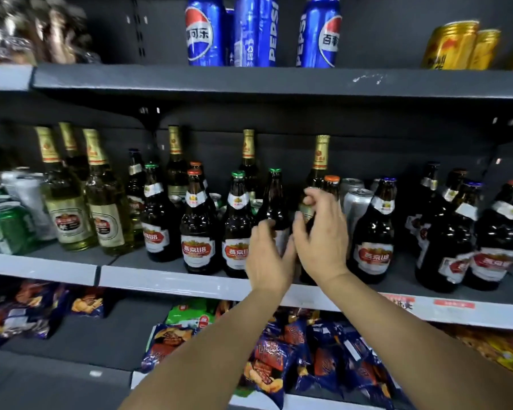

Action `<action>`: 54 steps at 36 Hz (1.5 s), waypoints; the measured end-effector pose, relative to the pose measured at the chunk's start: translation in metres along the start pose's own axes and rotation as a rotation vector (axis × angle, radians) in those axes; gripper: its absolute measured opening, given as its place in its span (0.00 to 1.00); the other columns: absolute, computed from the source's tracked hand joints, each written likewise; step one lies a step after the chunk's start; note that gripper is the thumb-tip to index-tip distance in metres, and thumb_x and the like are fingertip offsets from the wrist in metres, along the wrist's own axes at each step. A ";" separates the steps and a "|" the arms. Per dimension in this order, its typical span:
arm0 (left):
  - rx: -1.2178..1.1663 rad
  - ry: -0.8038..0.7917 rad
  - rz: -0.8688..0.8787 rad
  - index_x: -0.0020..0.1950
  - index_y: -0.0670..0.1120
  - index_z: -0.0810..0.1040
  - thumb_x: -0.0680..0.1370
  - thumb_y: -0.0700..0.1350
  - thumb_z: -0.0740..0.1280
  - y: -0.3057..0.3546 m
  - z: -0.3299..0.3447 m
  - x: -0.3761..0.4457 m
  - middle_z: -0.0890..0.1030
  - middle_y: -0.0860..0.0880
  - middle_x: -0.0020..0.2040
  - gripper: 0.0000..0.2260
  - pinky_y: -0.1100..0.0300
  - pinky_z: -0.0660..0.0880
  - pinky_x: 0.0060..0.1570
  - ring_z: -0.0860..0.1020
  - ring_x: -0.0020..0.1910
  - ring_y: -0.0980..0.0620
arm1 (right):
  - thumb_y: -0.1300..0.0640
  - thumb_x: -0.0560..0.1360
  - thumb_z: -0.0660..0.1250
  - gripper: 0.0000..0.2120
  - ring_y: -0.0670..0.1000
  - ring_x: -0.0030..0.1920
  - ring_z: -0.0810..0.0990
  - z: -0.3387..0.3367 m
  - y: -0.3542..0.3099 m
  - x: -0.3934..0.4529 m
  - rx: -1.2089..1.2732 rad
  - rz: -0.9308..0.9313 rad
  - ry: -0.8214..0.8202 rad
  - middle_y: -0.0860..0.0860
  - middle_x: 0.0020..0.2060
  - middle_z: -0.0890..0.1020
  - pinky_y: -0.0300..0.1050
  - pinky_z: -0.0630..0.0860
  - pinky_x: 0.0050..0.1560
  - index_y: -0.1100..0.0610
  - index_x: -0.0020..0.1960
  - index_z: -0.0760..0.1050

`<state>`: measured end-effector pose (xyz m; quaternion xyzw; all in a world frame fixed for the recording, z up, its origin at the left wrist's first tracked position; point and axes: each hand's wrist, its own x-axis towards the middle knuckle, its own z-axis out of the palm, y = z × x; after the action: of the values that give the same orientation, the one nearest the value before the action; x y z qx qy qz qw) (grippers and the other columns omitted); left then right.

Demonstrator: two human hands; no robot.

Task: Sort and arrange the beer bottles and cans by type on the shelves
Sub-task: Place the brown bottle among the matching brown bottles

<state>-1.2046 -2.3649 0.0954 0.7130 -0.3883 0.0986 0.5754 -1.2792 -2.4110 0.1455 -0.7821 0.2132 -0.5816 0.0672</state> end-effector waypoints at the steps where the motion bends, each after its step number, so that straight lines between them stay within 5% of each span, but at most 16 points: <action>1: 0.015 0.037 0.035 0.62 0.47 0.70 0.77 0.51 0.67 -0.003 -0.009 0.005 0.72 0.52 0.53 0.17 0.57 0.68 0.39 0.74 0.51 0.51 | 0.60 0.76 0.63 0.16 0.52 0.54 0.75 0.006 -0.008 0.002 0.044 0.031 -0.049 0.51 0.53 0.76 0.49 0.73 0.52 0.57 0.64 0.70; 7: 0.107 0.171 0.181 0.61 0.45 0.71 0.76 0.43 0.67 -0.010 -0.051 0.038 0.73 0.48 0.55 0.14 0.52 0.73 0.42 0.73 0.56 0.49 | 0.60 0.79 0.62 0.19 0.49 0.62 0.72 0.038 -0.040 0.020 0.091 0.187 -0.149 0.50 0.62 0.74 0.42 0.70 0.52 0.56 0.68 0.66; 13: 0.096 0.013 0.319 0.62 0.46 0.72 0.75 0.39 0.66 0.007 -0.060 0.075 0.72 0.48 0.58 0.16 0.53 0.73 0.44 0.70 0.59 0.49 | 0.59 0.76 0.64 0.17 0.55 0.60 0.73 0.022 -0.044 0.086 -0.180 0.044 0.044 0.52 0.58 0.77 0.50 0.69 0.57 0.57 0.65 0.70; 17: -0.040 -0.123 0.347 0.61 0.45 0.71 0.76 0.38 0.64 0.023 -0.046 0.086 0.72 0.47 0.58 0.14 0.51 0.74 0.50 0.73 0.57 0.49 | 0.55 0.78 0.61 0.13 0.61 0.58 0.74 -0.009 -0.024 0.121 -0.441 0.107 0.060 0.58 0.55 0.78 0.53 0.69 0.52 0.60 0.60 0.71; 21: -0.114 -0.249 0.297 0.62 0.45 0.71 0.75 0.35 0.64 0.027 -0.018 0.081 0.72 0.46 0.58 0.16 0.50 0.74 0.53 0.75 0.55 0.47 | 0.40 0.79 0.57 0.21 0.58 0.53 0.79 -0.025 0.007 0.122 -0.526 0.306 -0.214 0.55 0.51 0.81 0.49 0.74 0.46 0.57 0.58 0.72; 24: -0.134 -0.344 0.220 0.61 0.45 0.70 0.74 0.34 0.65 0.028 0.004 0.073 0.72 0.45 0.58 0.17 0.47 0.74 0.53 0.76 0.54 0.44 | 0.33 0.75 0.60 0.26 0.56 0.55 0.78 -0.026 0.021 0.116 -0.522 0.421 -0.542 0.52 0.54 0.80 0.50 0.75 0.52 0.53 0.60 0.73; 30: -0.316 -0.250 0.034 0.63 0.43 0.69 0.75 0.31 0.61 0.044 0.024 0.087 0.72 0.45 0.61 0.18 0.59 0.69 0.53 0.74 0.57 0.49 | 0.49 0.70 0.73 0.22 0.51 0.52 0.76 -0.029 0.026 0.114 -0.486 0.369 -0.814 0.49 0.51 0.77 0.45 0.71 0.46 0.52 0.60 0.70; 34: -0.370 -0.280 -0.073 0.72 0.43 0.63 0.81 0.38 0.57 0.057 0.044 0.107 0.69 0.45 0.68 0.18 0.60 0.67 0.59 0.70 0.64 0.49 | 0.60 0.69 0.70 0.11 0.48 0.35 0.77 -0.032 0.030 0.118 -0.429 0.362 -0.823 0.48 0.38 0.77 0.41 0.71 0.32 0.51 0.47 0.70; 36: -0.383 -0.315 -0.135 0.75 0.44 0.59 0.83 0.44 0.56 0.059 0.058 0.113 0.66 0.44 0.72 0.21 0.55 0.67 0.65 0.68 0.68 0.46 | 0.62 0.67 0.68 0.11 0.51 0.36 0.78 -0.030 0.033 0.119 -0.441 0.362 -0.804 0.50 0.38 0.78 0.41 0.71 0.33 0.50 0.43 0.69; 41: -0.376 -0.368 -0.208 0.78 0.44 0.54 0.82 0.54 0.58 0.064 0.080 0.120 0.69 0.42 0.71 0.28 0.45 0.70 0.65 0.70 0.67 0.42 | 0.64 0.63 0.68 0.21 0.54 0.39 0.81 -0.032 0.040 0.122 -0.466 0.394 -0.838 0.51 0.37 0.80 0.46 0.78 0.42 0.53 0.54 0.71; 45: -0.434 -0.366 -0.282 0.72 0.47 0.61 0.62 0.70 0.65 0.053 0.104 0.149 0.78 0.40 0.59 0.45 0.41 0.75 0.58 0.77 0.58 0.40 | 0.55 0.69 0.72 0.23 0.53 0.46 0.81 -0.037 0.052 0.122 -0.468 0.387 -0.822 0.51 0.47 0.80 0.44 0.77 0.46 0.52 0.62 0.70; 49: -0.347 -0.394 -0.266 0.55 0.46 0.70 0.64 0.58 0.73 0.062 0.100 0.151 0.80 0.42 0.49 0.27 0.42 0.78 0.51 0.80 0.49 0.40 | 0.51 0.71 0.71 0.25 0.54 0.57 0.77 -0.039 0.061 0.123 -0.503 0.380 -0.777 0.51 0.57 0.78 0.44 0.71 0.45 0.51 0.65 0.68; 54: -0.181 -0.296 -0.164 0.54 0.43 0.71 0.76 0.53 0.69 0.069 0.095 0.140 0.80 0.43 0.50 0.16 0.49 0.77 0.50 0.79 0.50 0.43 | 0.55 0.70 0.71 0.19 0.53 0.48 0.77 -0.031 0.063 0.124 -0.524 0.393 -0.774 0.50 0.50 0.78 0.44 0.70 0.40 0.53 0.58 0.69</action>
<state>-1.1850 -2.5138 0.1990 0.6944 -0.4166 -0.0901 0.5798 -1.2957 -2.5144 0.2425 -0.8760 0.4546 -0.1525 0.0512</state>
